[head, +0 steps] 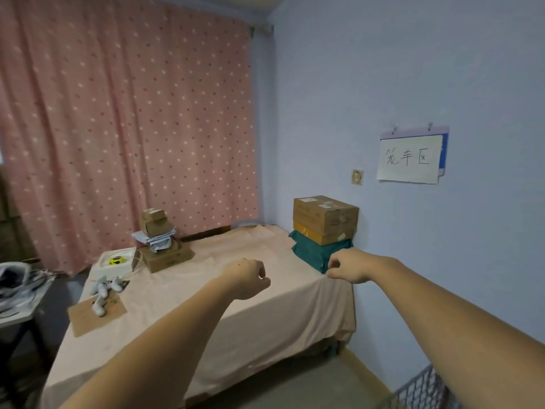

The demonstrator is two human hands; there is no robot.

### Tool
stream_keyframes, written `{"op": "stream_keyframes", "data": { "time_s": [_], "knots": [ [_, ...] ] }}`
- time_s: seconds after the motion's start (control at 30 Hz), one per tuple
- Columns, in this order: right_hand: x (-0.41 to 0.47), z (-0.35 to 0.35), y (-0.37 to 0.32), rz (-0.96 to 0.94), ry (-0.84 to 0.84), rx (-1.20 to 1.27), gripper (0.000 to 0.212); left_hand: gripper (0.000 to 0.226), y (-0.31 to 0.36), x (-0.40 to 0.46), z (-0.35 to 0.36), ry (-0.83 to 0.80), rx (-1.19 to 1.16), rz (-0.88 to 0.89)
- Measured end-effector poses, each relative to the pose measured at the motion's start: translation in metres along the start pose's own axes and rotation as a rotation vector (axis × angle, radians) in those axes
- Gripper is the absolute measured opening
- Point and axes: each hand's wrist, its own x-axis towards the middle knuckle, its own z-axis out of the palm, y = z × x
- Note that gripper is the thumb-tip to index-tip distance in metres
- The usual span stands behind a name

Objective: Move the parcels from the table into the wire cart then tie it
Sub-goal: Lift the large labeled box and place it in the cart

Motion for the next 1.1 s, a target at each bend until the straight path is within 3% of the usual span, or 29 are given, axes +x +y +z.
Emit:
{"op": "stream_keyframes", "data": {
  "time_s": [0.73,0.9,1.1],
  "knots": [
    [0.281,-0.01,0.023,0.109,-0.039,0.073,0.03,0.037,-0.091,0.292,0.008,-0.042,-0.075,0.091],
    [0.338,-0.007,0.045,0.176,-0.029,0.113,0.023,0.038,-0.105,0.376,0.01,-0.053,-0.06,0.155],
    [0.407,-0.005,0.087,0.239,-0.058,0.075,0.029,0.039,-0.103,0.485,0.037,-0.088,-0.046,0.216]
  ]
}}
